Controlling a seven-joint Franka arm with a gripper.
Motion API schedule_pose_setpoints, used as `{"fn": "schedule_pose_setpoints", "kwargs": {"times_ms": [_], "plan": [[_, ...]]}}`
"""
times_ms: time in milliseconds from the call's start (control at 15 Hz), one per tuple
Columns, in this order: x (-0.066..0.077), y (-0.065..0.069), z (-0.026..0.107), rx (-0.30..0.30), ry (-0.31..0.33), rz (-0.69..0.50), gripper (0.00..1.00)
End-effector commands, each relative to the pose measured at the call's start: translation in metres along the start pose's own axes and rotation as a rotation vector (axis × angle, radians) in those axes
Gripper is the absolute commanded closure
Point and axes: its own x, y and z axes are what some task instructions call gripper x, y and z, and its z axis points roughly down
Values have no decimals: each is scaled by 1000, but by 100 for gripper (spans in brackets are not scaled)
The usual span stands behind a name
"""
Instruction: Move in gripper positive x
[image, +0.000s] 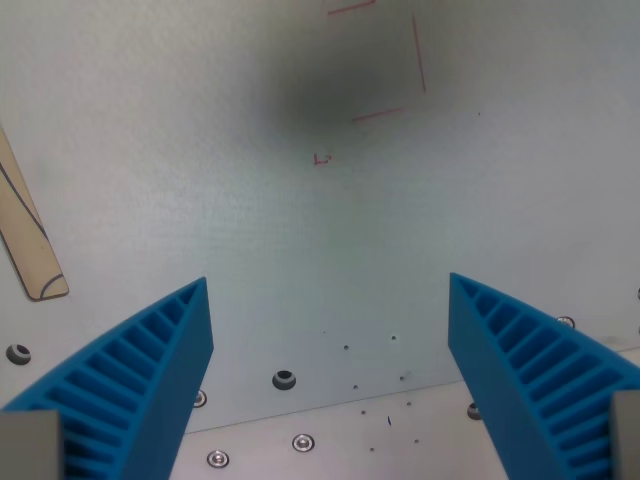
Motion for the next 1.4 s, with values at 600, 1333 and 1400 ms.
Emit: {"fn": "schedule_pose_setpoints", "kwargs": {"times_ms": [600,1333,1400], "plan": [[45,0,-1,0,3,1,0],[100,0,-2,0,3,1,0],[105,0,-2,0,3,1,0]]}}
